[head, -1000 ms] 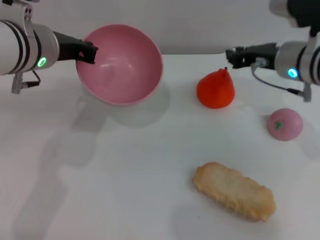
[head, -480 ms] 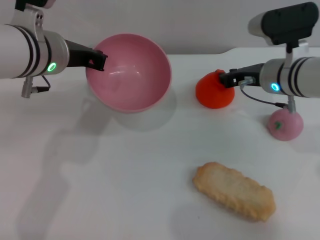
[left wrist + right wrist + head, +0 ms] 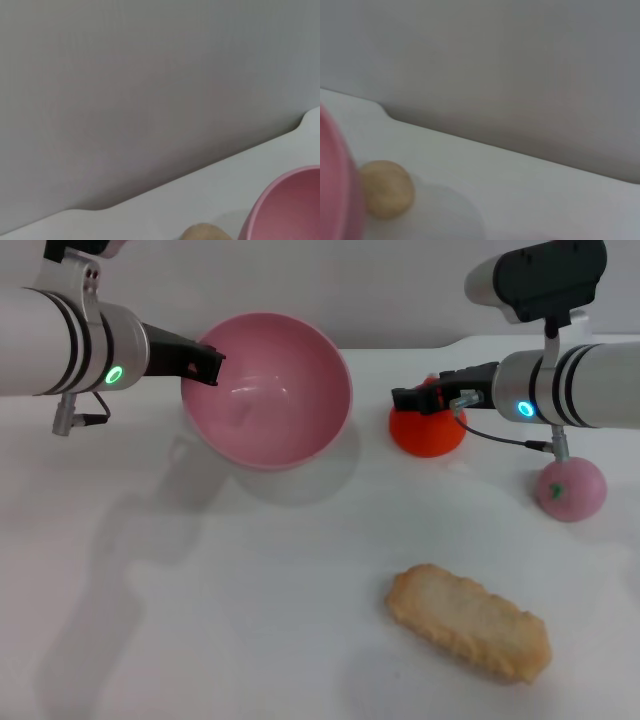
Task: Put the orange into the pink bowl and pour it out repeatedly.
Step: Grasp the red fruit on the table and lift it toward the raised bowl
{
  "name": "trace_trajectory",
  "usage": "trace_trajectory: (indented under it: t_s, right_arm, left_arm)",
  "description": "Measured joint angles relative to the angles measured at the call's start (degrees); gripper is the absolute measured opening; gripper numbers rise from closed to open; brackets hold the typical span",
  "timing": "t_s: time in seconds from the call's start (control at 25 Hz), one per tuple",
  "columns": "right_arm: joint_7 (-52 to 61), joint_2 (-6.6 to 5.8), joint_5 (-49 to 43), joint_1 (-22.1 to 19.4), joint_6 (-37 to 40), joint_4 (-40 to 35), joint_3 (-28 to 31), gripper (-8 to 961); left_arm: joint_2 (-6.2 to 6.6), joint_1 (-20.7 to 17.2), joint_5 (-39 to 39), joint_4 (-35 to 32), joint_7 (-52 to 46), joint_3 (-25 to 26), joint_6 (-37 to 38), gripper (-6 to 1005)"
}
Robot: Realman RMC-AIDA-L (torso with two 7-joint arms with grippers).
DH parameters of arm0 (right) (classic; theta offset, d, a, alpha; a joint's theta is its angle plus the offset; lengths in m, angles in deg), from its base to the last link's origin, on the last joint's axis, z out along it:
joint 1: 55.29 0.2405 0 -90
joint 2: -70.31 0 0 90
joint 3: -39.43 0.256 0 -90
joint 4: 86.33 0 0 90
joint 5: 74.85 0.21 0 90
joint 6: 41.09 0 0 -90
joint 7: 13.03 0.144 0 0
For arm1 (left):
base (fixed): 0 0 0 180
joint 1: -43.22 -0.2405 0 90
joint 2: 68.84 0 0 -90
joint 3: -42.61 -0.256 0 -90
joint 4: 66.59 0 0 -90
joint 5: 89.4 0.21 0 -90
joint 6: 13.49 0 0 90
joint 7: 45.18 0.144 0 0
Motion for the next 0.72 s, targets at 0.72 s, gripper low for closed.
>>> trace_trajectory:
  t_s: [0.72]
  right_arm:
    - [0.28, -0.09, -0.17, 1.78, 2.42, 7.17, 0.33, 840]
  left_arm:
    - [-0.06, 0.57, -0.79, 0.26, 0.89, -1.14, -0.26, 43]
